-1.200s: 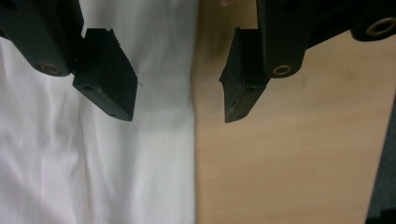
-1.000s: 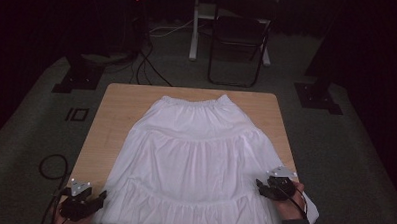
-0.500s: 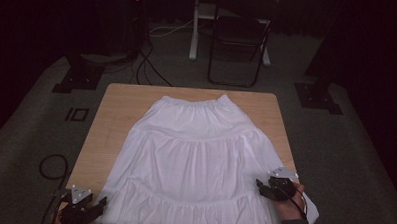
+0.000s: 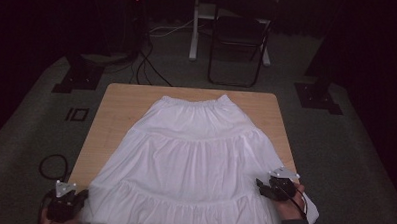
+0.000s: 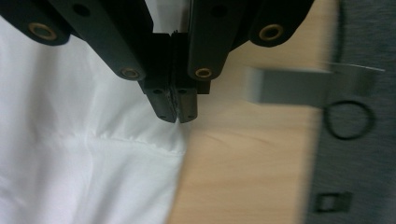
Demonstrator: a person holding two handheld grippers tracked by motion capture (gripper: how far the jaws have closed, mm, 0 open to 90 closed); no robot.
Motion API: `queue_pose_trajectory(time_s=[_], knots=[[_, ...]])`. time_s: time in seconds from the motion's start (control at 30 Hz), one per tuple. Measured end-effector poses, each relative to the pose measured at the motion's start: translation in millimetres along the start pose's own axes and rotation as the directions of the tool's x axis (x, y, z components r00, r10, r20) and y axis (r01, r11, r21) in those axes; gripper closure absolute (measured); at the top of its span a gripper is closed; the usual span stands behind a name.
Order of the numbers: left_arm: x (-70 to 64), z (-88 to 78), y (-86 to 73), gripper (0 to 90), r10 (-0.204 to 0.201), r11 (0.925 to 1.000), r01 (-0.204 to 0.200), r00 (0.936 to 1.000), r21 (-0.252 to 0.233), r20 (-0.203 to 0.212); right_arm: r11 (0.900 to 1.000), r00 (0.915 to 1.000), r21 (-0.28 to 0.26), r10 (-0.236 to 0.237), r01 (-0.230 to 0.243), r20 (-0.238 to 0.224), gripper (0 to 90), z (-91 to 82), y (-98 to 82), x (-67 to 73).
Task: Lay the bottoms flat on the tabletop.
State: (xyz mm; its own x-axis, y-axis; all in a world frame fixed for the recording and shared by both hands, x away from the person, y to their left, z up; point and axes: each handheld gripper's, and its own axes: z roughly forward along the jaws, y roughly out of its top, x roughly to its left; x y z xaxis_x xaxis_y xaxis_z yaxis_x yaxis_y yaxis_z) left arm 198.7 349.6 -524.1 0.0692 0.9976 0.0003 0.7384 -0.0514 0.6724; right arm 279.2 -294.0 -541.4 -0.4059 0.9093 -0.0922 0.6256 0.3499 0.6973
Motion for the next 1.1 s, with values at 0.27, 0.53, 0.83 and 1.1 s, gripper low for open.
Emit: queue_pose_trajectory(time_s=[0.27,0.53,0.83,1.1], knots=[[47.6,7.2,24.3,89.6,-0.042,0.9982,0.037,0.9945,-0.047,-0.096,1.0,0.9999,0.001,-0.001,0.001,-0.012,37.6,0.1,0.8,2.4],[72.2,17.8,40.0,89.6,-0.083,0.9952,0.071,0.9777,-0.068,-0.193,0.999,0.9989,-0.003,-0.035,0.035,-0.031,37.5,0.4,2.5,8.9],[85.0,33.5,34.0,77.4,-0.172,0.9843,0.163,0.9701,-0.068,-0.171,1.0,0.9992,-0.003,-0.03,0.03,-0.026,37.6,-0.5,2.3,7.7],[63.0,31.8,42.4,58.9,-0.146,0.9844,0.134,0.9842,-0.113,-0.1,1.0,0.9996,-0.012,-0.023,0.023,-0.015,37.8,-5.0,2.6,4.3]])
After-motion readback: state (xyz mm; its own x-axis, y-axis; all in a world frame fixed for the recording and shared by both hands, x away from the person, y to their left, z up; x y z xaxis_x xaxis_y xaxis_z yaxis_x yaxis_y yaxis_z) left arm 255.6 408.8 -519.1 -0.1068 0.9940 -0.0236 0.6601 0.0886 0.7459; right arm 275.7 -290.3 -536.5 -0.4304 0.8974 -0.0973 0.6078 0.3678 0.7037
